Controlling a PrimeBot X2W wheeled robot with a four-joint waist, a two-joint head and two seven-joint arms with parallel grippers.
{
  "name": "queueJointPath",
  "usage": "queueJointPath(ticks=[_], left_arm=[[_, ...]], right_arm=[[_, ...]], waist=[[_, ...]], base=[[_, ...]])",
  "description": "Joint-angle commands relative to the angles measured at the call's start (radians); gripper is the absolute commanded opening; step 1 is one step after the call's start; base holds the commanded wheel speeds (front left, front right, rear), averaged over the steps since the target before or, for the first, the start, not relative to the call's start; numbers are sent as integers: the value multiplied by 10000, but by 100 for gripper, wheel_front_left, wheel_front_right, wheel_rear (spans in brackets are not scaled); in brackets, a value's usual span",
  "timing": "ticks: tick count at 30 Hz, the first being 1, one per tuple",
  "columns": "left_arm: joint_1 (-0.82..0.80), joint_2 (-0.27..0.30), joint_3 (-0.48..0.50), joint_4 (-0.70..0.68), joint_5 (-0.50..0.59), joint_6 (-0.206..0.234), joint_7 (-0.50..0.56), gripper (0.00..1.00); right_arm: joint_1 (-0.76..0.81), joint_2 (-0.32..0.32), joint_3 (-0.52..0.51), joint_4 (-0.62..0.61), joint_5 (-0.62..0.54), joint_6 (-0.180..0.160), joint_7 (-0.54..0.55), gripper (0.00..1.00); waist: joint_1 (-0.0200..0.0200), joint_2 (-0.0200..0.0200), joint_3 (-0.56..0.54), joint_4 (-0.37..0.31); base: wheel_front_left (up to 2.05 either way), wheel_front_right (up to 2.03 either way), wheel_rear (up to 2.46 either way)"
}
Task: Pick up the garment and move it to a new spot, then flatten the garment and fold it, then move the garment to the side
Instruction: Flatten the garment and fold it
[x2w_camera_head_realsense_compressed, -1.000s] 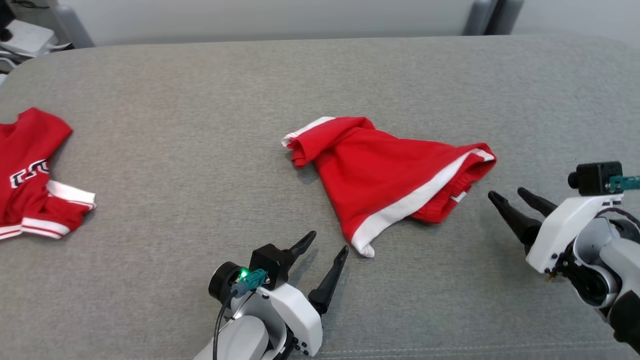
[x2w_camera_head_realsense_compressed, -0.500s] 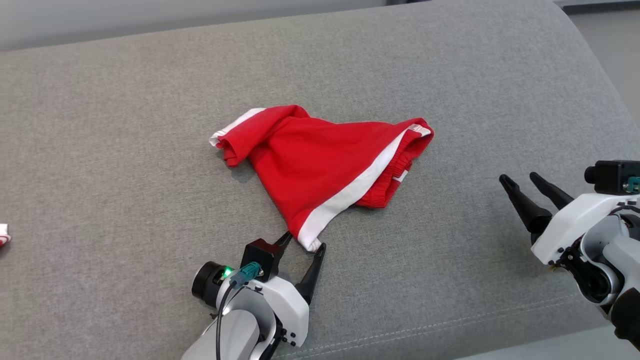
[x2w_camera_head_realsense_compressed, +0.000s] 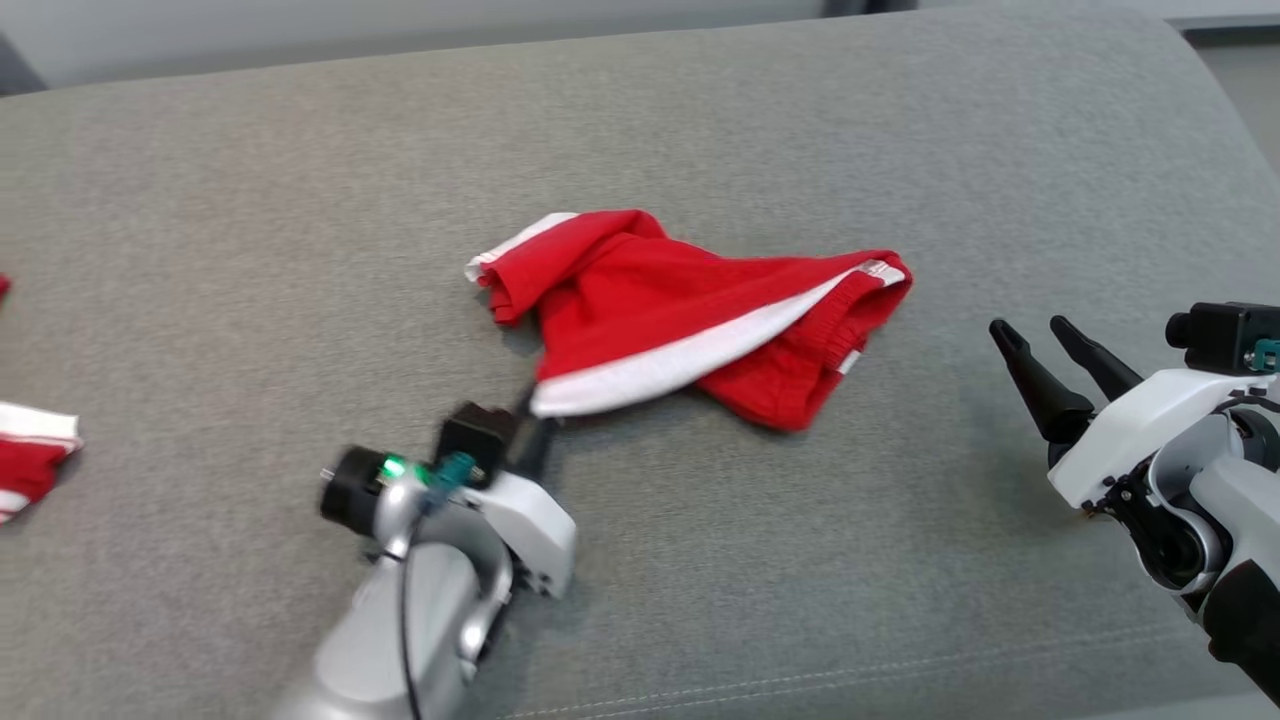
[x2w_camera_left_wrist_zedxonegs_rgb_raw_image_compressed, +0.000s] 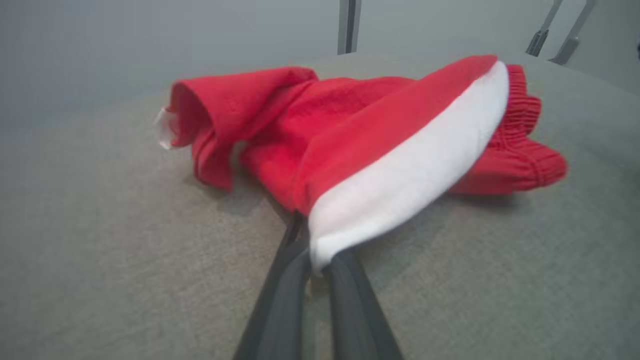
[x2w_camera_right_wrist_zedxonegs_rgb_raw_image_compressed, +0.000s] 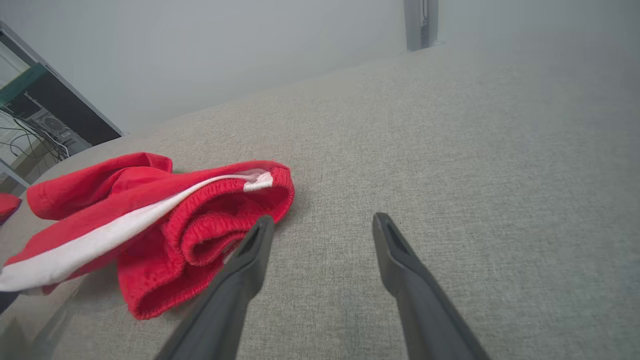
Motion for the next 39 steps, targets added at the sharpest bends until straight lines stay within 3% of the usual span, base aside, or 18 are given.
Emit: queueJointPath(ticks=[1, 7, 14, 15, 16, 17, 26, 32, 39], left_arm=[[-374, 430, 629, -386, 206, 188, -61, 0], [-41, 1105, 1710, -874, 971, 215, -61, 0], [882, 1324, 2355, -414, 1404, 53, -61, 0], [1015, 1329, 2483, -258, 1401, 71, -61, 28], [1138, 1303, 2628, -116, 1362, 70, -61, 89], [1247, 1271, 2713, 9, 1375, 60, -61, 100], [1566, 1087, 3396, 1081, 1496, 182, -61, 100], [1727, 889, 4029, 579, 1555, 244, -61, 100], [1974, 345, 4436, -175, 1808, 14, -61, 100]], right_arm=[[301, -109, -31, -152, -48, 2, -201, 100], [552, -7, 37, -221, 11, 2, -214, 100], [533, 140, 265, -604, 31, 2, -217, 100], [523, 145, 309, -705, 46, 2, -218, 100], [517, 136, 348, -800, 66, 2, -218, 100], [512, 111, 387, -885, 72, 2, -218, 100], [491, 167, 201, -1663, -215, 2, -219, 100], [495, 456, 622, -2259, -244, 2, -219, 100], [148, 775, 1114, -1871, 60, 2, -207, 100]], waist=[[0, -1, -103, 347], [0, -1, -268, 1141], [0, -1, -371, 1465], [0, -1, -384, 1477], [0, -1, -398, 1493], [0, -1, -413, 1512], [0, -1, -502, 1727], [0, -1, -600, 2046], [0, -1, -581, 2615]], base=[[0, 0, 0], [0, 0, 0], [0, 0, 0], [0, 0, 0], [0, 0, 0], [0, 0, 0], [0, 0, 0], [0, 0, 0], [0, 0, 0]])
